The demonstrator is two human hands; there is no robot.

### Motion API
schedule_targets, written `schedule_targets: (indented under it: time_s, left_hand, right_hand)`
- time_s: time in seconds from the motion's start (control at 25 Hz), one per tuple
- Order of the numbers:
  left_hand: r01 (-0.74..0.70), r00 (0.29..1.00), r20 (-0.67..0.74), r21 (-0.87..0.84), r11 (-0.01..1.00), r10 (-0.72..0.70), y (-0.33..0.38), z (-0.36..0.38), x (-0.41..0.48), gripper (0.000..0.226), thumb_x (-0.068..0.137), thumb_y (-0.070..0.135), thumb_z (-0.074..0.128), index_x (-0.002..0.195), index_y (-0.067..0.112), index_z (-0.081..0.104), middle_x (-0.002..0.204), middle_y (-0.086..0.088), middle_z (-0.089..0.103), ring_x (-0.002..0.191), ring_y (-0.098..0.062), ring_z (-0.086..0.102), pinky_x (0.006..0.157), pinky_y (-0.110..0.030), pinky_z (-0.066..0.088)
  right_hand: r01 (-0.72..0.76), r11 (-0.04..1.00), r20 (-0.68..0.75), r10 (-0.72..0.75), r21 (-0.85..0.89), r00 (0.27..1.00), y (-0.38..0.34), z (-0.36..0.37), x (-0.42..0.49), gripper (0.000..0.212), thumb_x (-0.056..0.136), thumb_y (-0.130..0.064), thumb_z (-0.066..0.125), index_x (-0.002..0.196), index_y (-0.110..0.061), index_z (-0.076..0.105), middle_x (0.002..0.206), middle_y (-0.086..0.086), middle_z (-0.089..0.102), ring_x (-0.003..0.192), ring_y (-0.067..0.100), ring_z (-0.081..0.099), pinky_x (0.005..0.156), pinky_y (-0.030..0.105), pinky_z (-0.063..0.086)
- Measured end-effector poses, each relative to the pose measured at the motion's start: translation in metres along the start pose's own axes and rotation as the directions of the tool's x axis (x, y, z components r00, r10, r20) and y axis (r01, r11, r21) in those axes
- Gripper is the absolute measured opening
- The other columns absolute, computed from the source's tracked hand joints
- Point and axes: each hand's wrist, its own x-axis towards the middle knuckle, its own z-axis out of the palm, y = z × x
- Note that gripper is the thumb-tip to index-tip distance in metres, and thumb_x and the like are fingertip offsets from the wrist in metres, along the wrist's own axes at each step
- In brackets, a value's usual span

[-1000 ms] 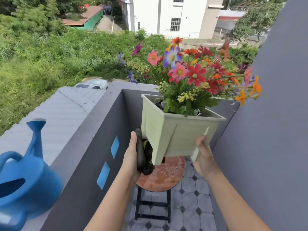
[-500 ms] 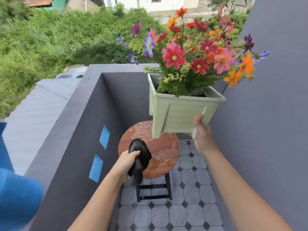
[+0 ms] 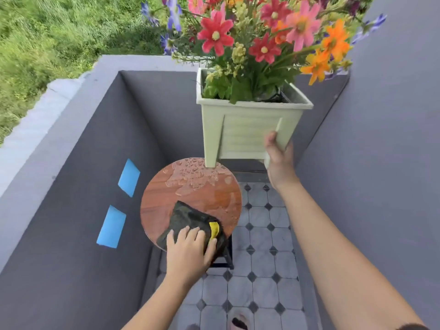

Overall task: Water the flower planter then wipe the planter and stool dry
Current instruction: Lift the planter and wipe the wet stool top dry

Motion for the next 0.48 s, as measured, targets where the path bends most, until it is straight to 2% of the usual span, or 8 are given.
schedule_targets:
  time_s: [0.04, 0.08, 0.16, 0.28, 0.36, 0.4, 0.48]
  left_hand:
    - [-0.152, 0.985, -0.076, 0.012, 0.988, 0.152, -0.013, 0.004, 0.003, 0.049, 0.094, 0.048, 0.030, 0.083, 0.019, 0.068, 0.105, 0.001, 0.073, 0.106, -0.026, 0.065, 0.093, -0.045, 0.043]
    - [-0.316, 0.940, -0.121, 0.040, 0.948, 0.318, -0.029, 0.009, 0.008, 0.043, 0.095, 0.044, 0.033, 0.088, 0.021, 0.068, 0.113, 0.003, 0.070, 0.113, -0.023, 0.062, 0.097, -0.040, 0.037]
    - [-0.575, 0.814, -0.025, 0.105, 0.811, 0.580, -0.061, 0.010, 0.022, 0.032, 0.092, 0.041, 0.042, 0.110, 0.028, 0.065, 0.135, 0.010, 0.056, 0.133, -0.017, 0.044, 0.106, -0.040, 0.024]
    - [-0.739, 0.673, 0.178, 0.192, 0.645, 0.718, -0.076, 0.010, 0.048, 0.046, 0.093, 0.049, 0.035, 0.138, 0.041, 0.040, 0.150, 0.013, 0.036, 0.142, -0.017, 0.023, 0.109, -0.047, 0.012]
    - [-0.800, 0.597, 0.213, 0.227, 0.555, 0.774, -0.066, 0.019, 0.065, 0.050, 0.095, 0.052, 0.026, 0.145, 0.043, 0.026, 0.152, 0.013, 0.031, 0.143, -0.018, 0.020, 0.109, -0.047, 0.011]
    - [-0.800, 0.595, 0.194, 0.235, 0.552, 0.780, -0.059, 0.024, 0.072, 0.050, 0.097, 0.051, 0.023, 0.146, 0.041, 0.020, 0.152, 0.014, 0.030, 0.144, -0.018, 0.020, 0.109, -0.046, 0.012]
    - [-0.714, 0.695, 0.106, 0.213, 0.667, 0.711, -0.046, 0.033, 0.083, 0.051, 0.098, 0.049, 0.020, 0.147, 0.037, 0.013, 0.151, 0.014, 0.030, 0.143, -0.016, 0.022, 0.108, -0.043, 0.015]
  right_hand:
    - [-0.009, 1.000, 0.010, 0.009, 0.011, 1.000, 0.004, 0.000, 0.007, 0.039, 0.077, -0.048, 0.068, 0.097, -0.019, 0.051, 0.090, -0.009, 0.054, 0.078, -0.015, 0.057, 0.076, 0.007, 0.045]
    - [-0.001, 1.000, 0.000, 0.001, 0.006, 1.000, 0.006, 0.001, 0.013, 0.056, 0.067, -0.062, 0.071, 0.098, -0.020, 0.052, 0.090, -0.009, 0.055, 0.082, -0.010, 0.058, 0.080, 0.012, 0.046]
    - [0.001, 1.000, -0.020, -0.001, -0.001, 1.000, 0.016, 0.001, 0.021, 0.069, 0.055, -0.075, 0.069, 0.096, -0.023, 0.053, 0.090, -0.008, 0.056, 0.084, -0.006, 0.058, 0.085, 0.017, 0.047]
    - [0.009, 1.000, -0.038, -0.009, 0.003, 0.999, 0.026, 0.000, 0.033, 0.065, 0.054, -0.076, 0.068, 0.095, -0.027, 0.053, 0.090, -0.009, 0.056, 0.082, -0.009, 0.058, 0.083, 0.015, 0.047]
    - [-0.001, 1.000, -0.036, 0.001, 0.012, 0.999, 0.033, 0.000, 0.041, 0.062, 0.055, -0.074, 0.069, 0.091, -0.027, 0.053, 0.085, -0.013, 0.056, 0.079, -0.007, 0.057, 0.085, 0.018, 0.046]
    - [-0.009, 1.000, -0.035, 0.009, 0.005, 0.999, 0.036, 0.000, 0.044, 0.060, 0.056, -0.074, 0.069, 0.086, -0.026, 0.051, 0.079, -0.018, 0.055, 0.075, -0.006, 0.055, 0.082, 0.015, 0.045]
    - [-0.014, 1.000, -0.036, 0.014, -0.012, 0.999, 0.040, 0.000, 0.050, 0.059, 0.059, -0.073, 0.067, 0.082, -0.024, 0.046, 0.067, -0.025, 0.055, 0.070, -0.007, 0.051, 0.075, 0.010, 0.043]
